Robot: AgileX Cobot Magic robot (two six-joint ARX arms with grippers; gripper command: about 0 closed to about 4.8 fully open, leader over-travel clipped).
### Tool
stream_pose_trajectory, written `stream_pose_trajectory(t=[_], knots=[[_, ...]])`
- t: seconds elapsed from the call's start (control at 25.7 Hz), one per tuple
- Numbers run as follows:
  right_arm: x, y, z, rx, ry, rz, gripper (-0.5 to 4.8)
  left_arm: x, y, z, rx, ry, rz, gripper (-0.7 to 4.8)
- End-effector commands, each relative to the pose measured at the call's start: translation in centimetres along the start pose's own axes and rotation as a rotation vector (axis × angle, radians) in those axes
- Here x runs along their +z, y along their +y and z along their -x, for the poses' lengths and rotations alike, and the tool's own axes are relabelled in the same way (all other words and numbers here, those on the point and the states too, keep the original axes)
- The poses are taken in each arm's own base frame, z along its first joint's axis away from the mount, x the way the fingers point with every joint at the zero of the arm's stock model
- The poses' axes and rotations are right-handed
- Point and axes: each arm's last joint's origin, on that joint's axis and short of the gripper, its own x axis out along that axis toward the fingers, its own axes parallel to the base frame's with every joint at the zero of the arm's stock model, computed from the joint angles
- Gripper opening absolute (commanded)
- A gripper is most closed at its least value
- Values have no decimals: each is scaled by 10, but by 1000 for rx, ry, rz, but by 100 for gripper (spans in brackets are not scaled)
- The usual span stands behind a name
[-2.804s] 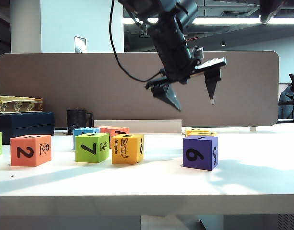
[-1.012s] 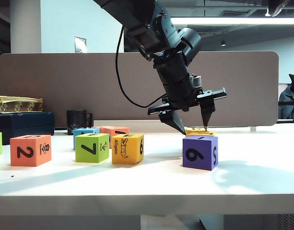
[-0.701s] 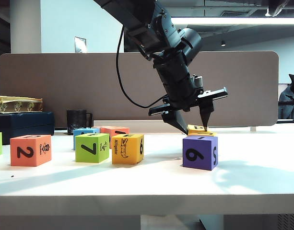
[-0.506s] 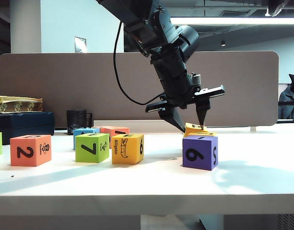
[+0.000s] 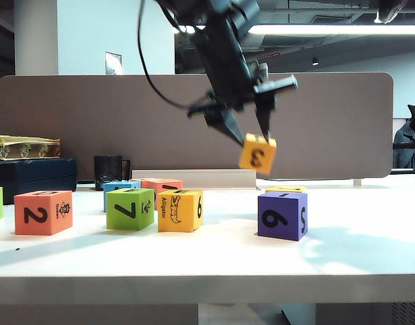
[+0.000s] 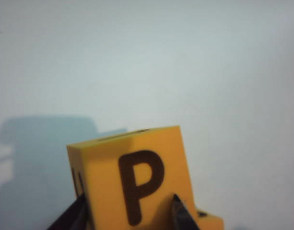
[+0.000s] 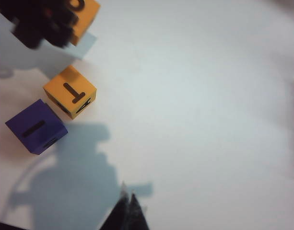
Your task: Select the appropriate blocks from the scattered letter blocks on the table and arrange them in a row to spell out "DEEP".
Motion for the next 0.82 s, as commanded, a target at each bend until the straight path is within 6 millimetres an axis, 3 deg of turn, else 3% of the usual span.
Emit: stream_pose_trajectory(t=[0.04,0.23,0.39,0.82], knots=[[1,-1,2,-1,-16,-6,-1,7,9,28,-26,28,-36,176],[2,-1,2,-1,-18,-7,-2,10,32,63,-83,129,-8,176],[2,-1,2,-1,-22,-8,-1,4,42,64,-133,222,23,176],[2,-1,2,-1,-22,-9,-1,-9,38,58,-172,339,36,176]])
